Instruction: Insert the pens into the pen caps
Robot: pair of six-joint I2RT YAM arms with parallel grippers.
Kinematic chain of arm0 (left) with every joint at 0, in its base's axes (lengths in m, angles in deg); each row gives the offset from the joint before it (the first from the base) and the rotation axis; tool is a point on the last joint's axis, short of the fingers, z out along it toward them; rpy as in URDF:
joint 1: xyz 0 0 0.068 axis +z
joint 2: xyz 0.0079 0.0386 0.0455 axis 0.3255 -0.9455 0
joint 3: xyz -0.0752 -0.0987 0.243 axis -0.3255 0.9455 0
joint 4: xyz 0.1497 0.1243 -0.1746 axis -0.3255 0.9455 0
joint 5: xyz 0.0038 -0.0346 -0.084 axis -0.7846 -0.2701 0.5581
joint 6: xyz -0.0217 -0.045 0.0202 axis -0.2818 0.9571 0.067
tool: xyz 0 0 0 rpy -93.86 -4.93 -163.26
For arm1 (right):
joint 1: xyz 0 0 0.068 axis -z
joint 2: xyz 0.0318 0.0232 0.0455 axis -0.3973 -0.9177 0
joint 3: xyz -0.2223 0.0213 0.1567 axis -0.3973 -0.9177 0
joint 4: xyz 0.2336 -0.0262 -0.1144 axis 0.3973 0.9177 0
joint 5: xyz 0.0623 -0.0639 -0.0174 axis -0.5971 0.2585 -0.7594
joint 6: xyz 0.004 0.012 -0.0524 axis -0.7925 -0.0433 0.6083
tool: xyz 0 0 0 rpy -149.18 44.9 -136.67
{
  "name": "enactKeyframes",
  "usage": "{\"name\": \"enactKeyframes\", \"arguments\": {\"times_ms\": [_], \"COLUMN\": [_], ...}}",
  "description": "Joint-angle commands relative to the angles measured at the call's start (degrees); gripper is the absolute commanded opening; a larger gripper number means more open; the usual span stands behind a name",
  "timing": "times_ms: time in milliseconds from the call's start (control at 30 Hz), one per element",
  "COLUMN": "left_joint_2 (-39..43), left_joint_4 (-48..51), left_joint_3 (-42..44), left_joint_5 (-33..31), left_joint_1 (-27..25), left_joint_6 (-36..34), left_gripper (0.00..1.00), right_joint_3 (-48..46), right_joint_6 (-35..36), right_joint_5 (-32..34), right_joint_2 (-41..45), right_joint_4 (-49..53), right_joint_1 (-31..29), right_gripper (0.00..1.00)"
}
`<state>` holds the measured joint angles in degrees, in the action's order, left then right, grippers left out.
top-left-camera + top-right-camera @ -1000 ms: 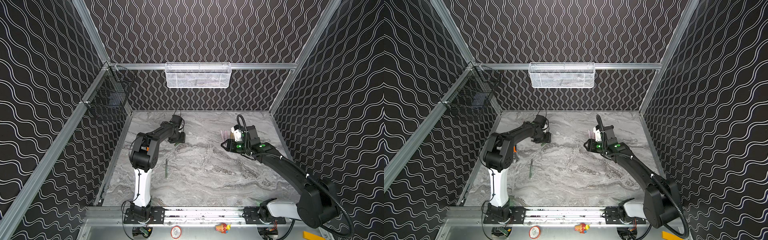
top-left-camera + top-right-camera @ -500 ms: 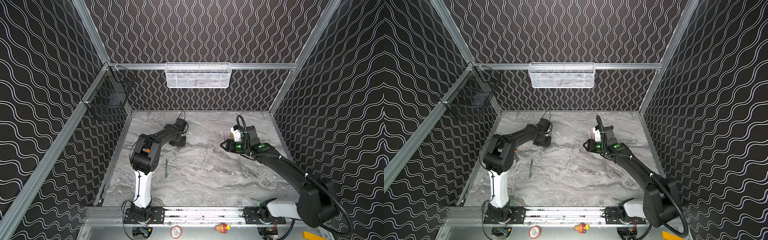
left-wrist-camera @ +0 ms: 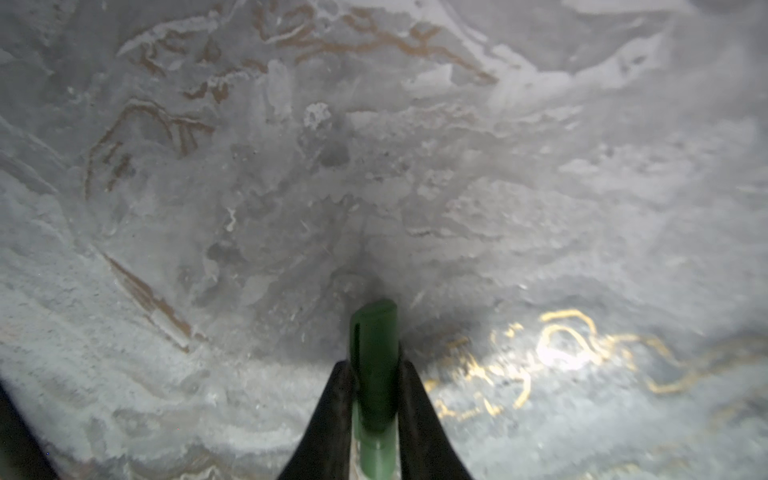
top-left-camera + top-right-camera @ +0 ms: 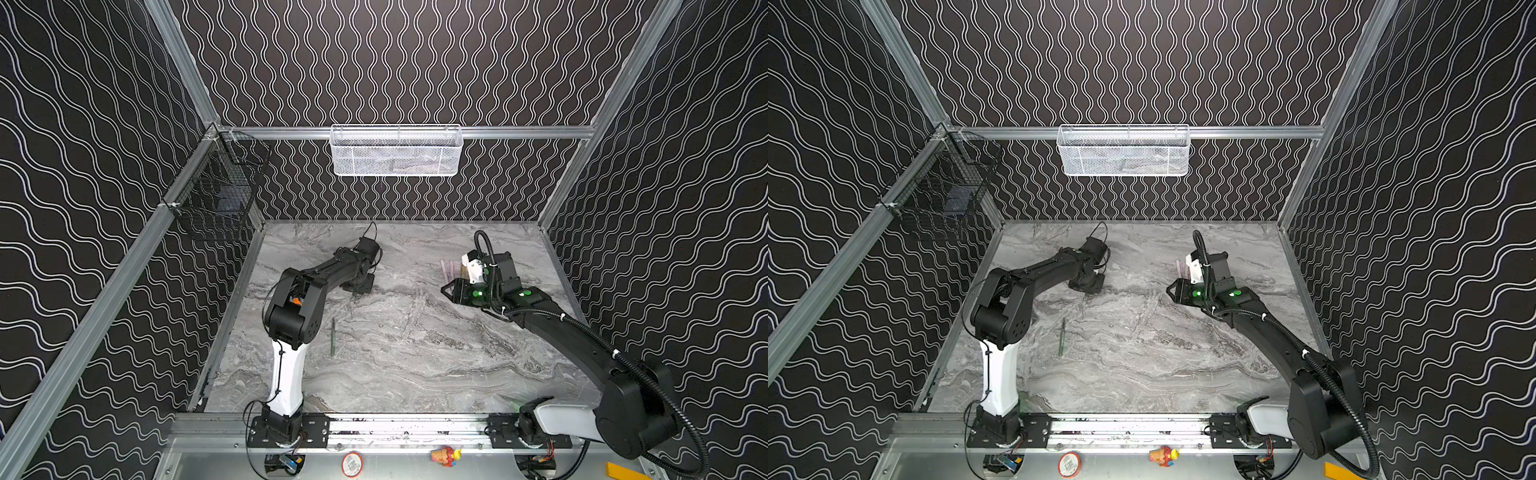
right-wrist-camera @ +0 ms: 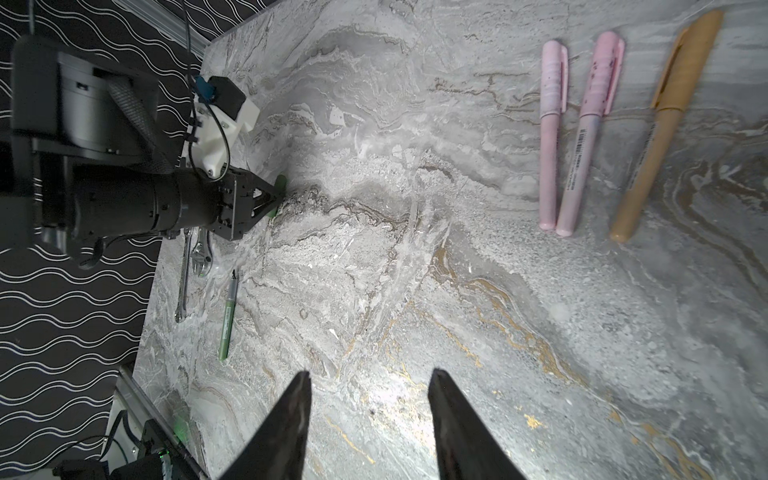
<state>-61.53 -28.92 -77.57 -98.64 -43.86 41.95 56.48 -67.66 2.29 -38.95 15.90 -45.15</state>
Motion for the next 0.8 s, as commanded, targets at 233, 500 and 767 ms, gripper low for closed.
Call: {"name": "enactKeyframes", "arguments": {"times_ms": [233, 500, 767], "left_joint_2": [5.0, 8.3, 4.8], "left_joint_4": [-2.1, -4.2, -6.3], "left_joint_3": [4.4, 7.8, 6.1], "left_joint_5": [0.1, 0.5, 0.6], "left_joint_1": [-4.2, -13.7, -23.7], "left_joint_6": [1.6, 8.9, 16.6], "left_gripper": [0.20, 0.20, 0.21], "right_joint_3": [0.1, -0.1, -1.4], "right_joint_6": [-0.3, -0.4, -0.5], "right_joint_5": [0.0, 2.6, 5.4], "right_joint_2": [0.9, 1.6, 4.6], "right_joint_4": [-1.0, -0.4, 1.1], "right_joint_1": [-0.1, 0.0, 1.6], "right_gripper": [0.47, 0.47, 0.47]}}
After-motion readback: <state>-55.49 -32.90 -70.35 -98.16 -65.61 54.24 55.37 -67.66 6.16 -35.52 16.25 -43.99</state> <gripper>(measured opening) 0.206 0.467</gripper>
